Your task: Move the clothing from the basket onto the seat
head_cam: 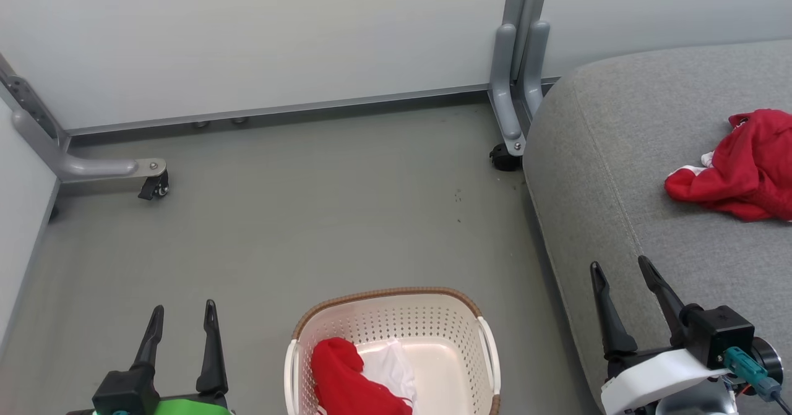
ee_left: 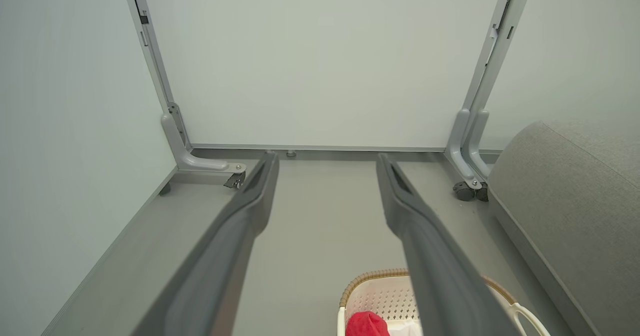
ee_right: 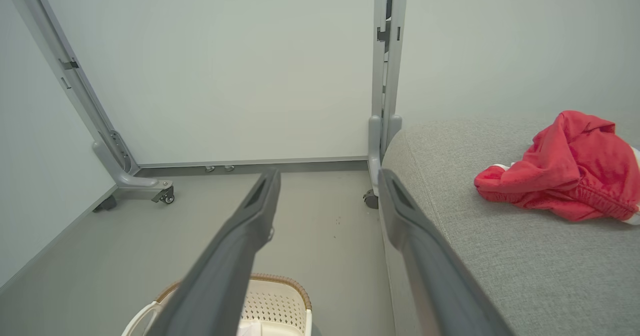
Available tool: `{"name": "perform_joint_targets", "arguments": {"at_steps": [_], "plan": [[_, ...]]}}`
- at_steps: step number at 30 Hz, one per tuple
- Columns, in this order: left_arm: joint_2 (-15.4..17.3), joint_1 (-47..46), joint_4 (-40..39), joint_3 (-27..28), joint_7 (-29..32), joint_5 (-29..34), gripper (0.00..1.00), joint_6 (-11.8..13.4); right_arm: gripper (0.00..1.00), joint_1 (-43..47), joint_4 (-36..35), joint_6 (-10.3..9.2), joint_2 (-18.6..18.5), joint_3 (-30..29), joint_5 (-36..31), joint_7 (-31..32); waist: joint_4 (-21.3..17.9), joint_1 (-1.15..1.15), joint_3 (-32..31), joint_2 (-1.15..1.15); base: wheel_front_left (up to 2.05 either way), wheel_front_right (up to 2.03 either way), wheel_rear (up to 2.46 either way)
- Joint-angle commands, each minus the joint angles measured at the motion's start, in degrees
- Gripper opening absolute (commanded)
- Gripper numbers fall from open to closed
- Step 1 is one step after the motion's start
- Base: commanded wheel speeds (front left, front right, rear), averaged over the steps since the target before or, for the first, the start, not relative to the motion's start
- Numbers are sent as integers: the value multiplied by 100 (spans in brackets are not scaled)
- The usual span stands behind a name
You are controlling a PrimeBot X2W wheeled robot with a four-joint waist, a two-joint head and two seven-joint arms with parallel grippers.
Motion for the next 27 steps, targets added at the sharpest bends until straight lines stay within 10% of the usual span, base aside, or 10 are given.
{"name": "perform_joint_targets", "arguments": {"at_steps": [1,27], "plan": [[-24,88,23,17,-1,57,100,-21,100,98,-40,-4,-19,8,26,7,-3,1,-5,0,0,0,0],[-88,-98,169,61,-1,201,100,-107,100,2,-102,-4,-18,29,82,-15,12,1,95,0,0,0,0]]}}
